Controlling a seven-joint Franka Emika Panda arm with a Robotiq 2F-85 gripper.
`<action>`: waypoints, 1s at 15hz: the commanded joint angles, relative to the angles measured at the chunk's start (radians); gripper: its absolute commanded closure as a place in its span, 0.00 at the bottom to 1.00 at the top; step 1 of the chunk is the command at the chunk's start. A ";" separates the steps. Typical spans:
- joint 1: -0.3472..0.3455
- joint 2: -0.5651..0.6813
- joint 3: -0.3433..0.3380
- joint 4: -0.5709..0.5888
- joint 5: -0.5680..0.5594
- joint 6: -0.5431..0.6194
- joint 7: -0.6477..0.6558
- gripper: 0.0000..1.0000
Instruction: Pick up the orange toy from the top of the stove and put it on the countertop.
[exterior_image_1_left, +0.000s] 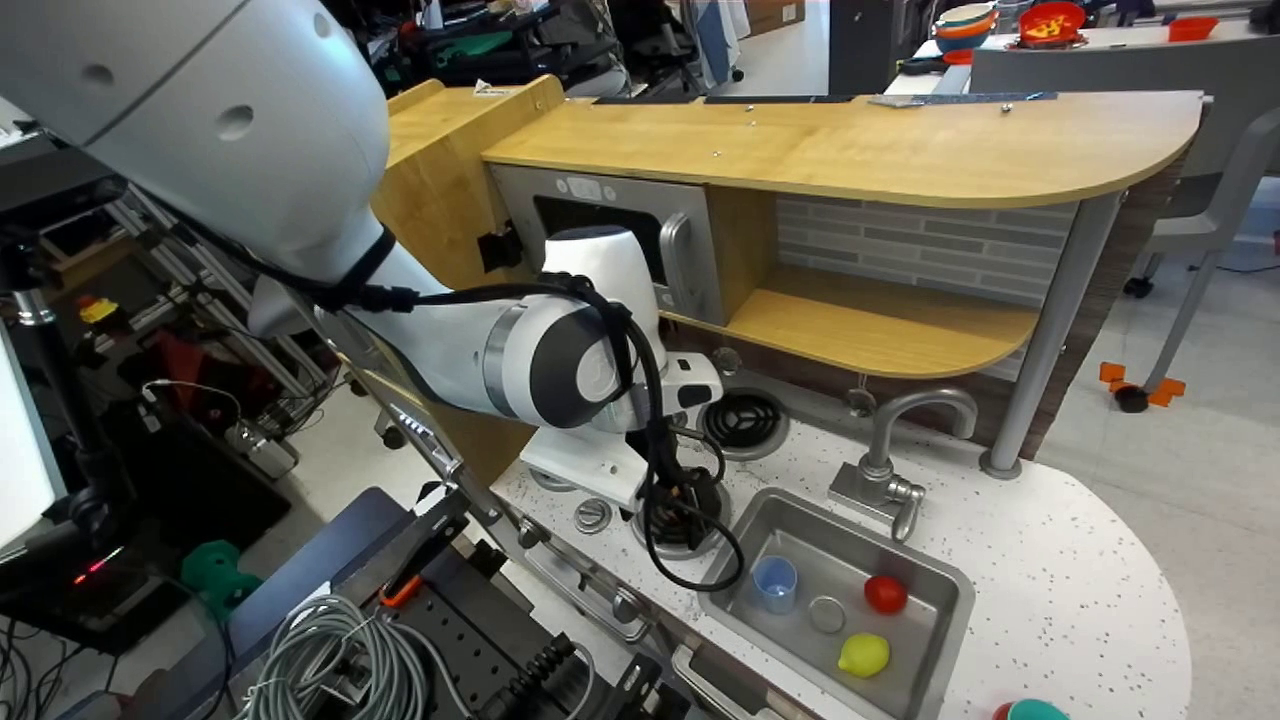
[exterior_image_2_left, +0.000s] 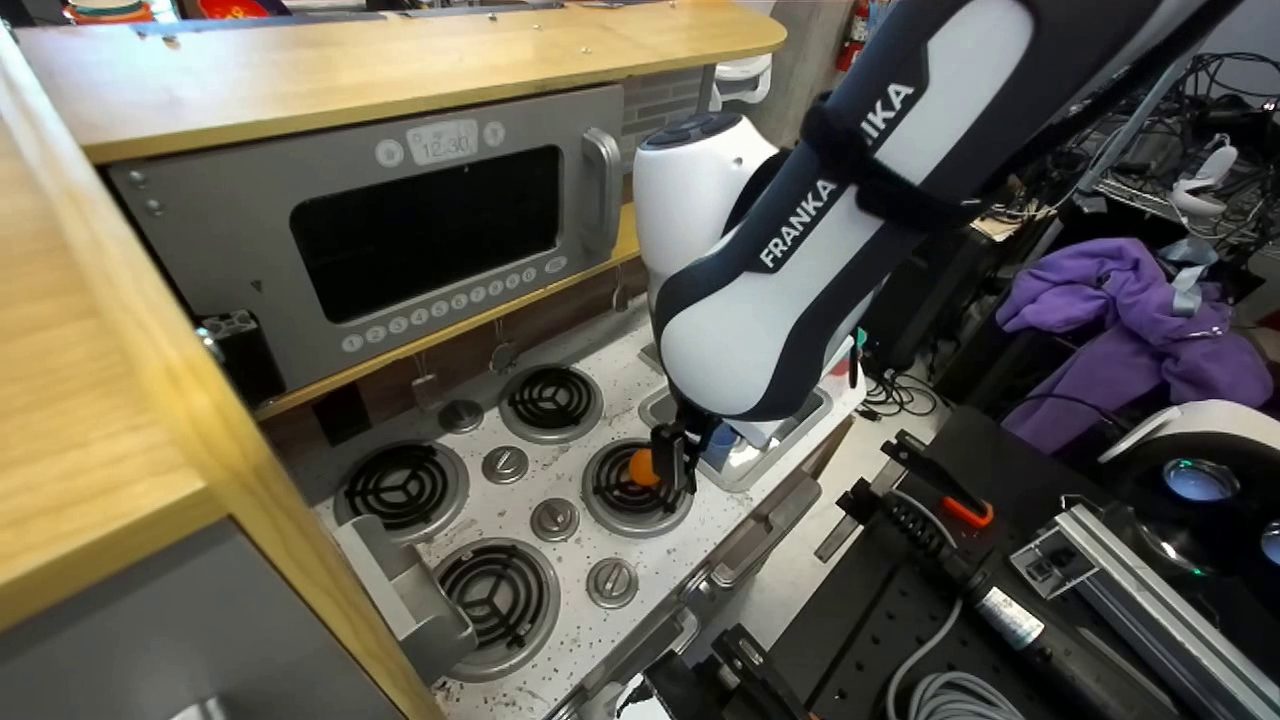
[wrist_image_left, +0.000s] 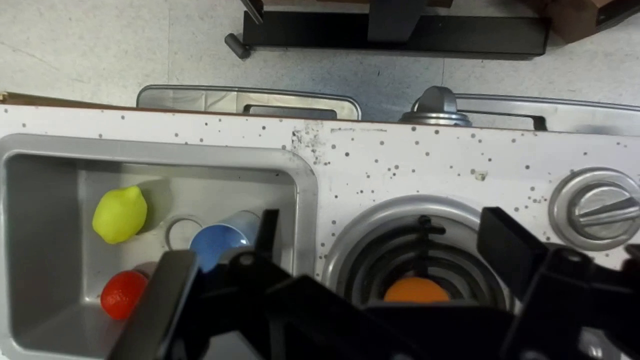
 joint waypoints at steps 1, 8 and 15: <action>0.030 0.061 -0.024 0.076 -0.034 0.022 0.020 0.00; 0.054 0.144 -0.024 0.144 -0.042 0.098 0.008 0.00; 0.122 0.214 -0.063 0.210 -0.093 0.116 0.015 0.00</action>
